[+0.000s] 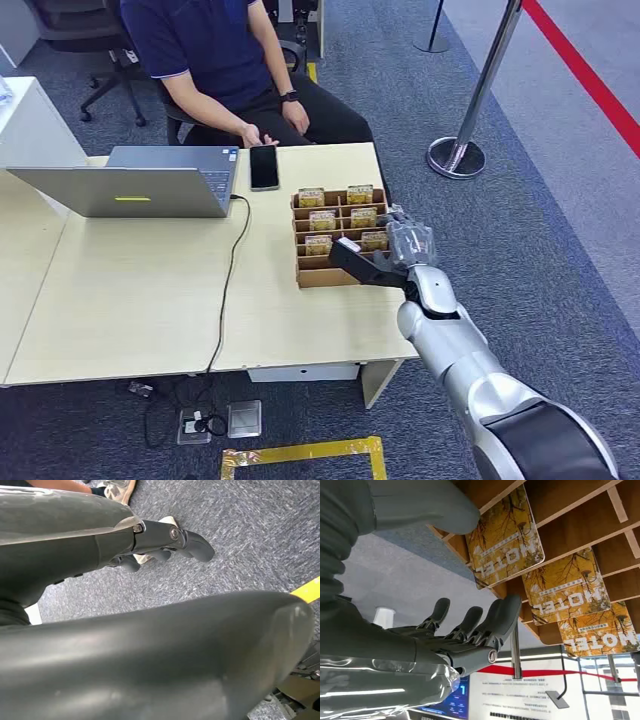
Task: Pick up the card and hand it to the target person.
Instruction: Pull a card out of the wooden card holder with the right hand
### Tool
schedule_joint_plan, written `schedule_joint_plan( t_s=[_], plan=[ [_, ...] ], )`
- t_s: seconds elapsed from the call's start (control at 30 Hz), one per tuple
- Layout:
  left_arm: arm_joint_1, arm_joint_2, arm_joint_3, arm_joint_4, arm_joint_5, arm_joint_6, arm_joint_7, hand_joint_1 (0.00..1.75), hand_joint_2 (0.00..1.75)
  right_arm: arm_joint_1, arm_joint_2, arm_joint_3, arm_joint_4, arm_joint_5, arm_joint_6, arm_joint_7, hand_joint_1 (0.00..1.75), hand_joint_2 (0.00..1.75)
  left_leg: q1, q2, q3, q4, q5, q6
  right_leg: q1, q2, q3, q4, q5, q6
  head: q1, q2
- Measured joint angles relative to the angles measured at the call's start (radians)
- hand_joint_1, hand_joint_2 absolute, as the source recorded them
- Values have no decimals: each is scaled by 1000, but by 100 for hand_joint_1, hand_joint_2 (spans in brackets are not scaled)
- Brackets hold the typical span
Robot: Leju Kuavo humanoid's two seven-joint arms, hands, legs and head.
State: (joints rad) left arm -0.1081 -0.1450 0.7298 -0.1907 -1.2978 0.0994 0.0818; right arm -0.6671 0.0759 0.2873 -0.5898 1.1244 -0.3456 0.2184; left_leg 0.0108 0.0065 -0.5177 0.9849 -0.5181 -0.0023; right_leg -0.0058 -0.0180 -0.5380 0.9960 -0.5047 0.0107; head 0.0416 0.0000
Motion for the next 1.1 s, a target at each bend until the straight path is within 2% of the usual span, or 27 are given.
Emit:
schedule_joint_plan(
  t_s=[0.17,0.2,0.3,0.33,0.47,0.6,1.1],
  plan=[
    [4,0,0,0,2,-1,-1,0,0,1,0,1,7,11,0,4,82,175,0,0,0,0,0,0,0,0,0,0,0,0,0,0],
    [5,0,0,0,2,-1,-1,0,0,1,1,1,8,12,0,5,96,175,0,0,0,0,0,0,0,0,0,0,0,0,0,0],
    [6,0,0,0,3,1,-1,0,0,0,2,1,11,19,2,5,158,175,0,0,0,0,0,0,0,0,1,0,0,0,0,0],
    [6,0,0,0,4,3,-1,0,0,0,3,1,12,23,2,4,163,175,0,0,0,0,0,0,0,0,1,0,0,0,0,0],
    [6,0,0,0,9,6,-1,0,0,-6,9,0,15,29,8,-5,164,175,0,0,1,0,0,0,0,0,1,0,0,0,0,0],
    [6,0,0,0,10,6,-1,0,0,-9,13,0,19,28,9,-10,174,175,0,0,1,0,0,0,0,0,1,0,0,0,0,0],
    [2,2,0,0,14,-9,1,0,0,-8,18,-26,33,-35,-30,-65,175,175,0,0,2,0,0,0,0,0,1,0,0,-1,0,0]
  ],
)
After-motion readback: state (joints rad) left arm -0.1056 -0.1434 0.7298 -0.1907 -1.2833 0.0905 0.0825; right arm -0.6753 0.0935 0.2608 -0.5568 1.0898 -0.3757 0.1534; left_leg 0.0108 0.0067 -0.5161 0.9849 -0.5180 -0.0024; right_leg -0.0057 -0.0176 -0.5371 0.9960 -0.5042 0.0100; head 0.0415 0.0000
